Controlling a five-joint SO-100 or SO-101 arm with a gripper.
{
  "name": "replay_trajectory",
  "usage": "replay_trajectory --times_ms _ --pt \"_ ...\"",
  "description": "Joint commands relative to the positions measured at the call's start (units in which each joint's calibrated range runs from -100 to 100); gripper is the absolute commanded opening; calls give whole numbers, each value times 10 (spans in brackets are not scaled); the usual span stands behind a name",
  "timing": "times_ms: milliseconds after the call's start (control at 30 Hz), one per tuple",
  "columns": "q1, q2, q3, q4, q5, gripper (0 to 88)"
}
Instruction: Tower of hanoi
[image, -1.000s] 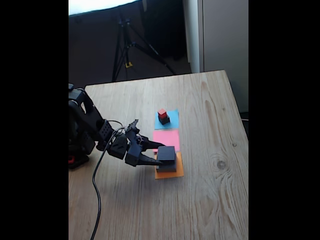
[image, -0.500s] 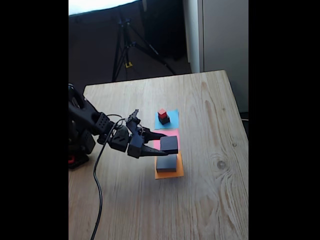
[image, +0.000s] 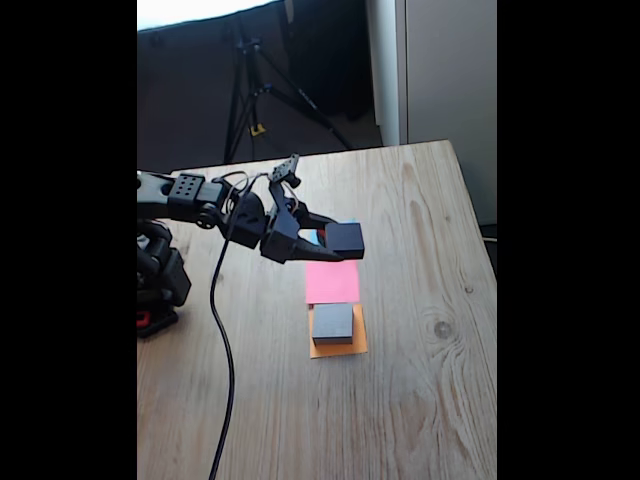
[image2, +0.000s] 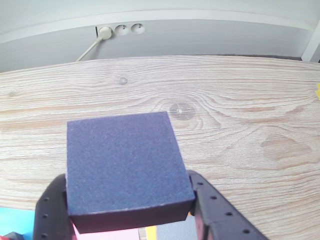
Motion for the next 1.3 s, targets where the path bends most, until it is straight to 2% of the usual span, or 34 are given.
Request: replay_trajectory --times_ms 0,167,333,467,667,800,1033,1267 --pt "-20 -41 -163 169 -18 133" --pt "-52 -41 -312 345 -9 132" --pt "-71 -43 -427 476 9 131" --pt "-85 -56 -463 526 13 127" --pt "-112 -72 -429 543 14 129" --pt "-118 -124 -303 497 23 129" --pt "-118 -197 -31 332 23 132" --pt "-109 -192 195 113 23 128"
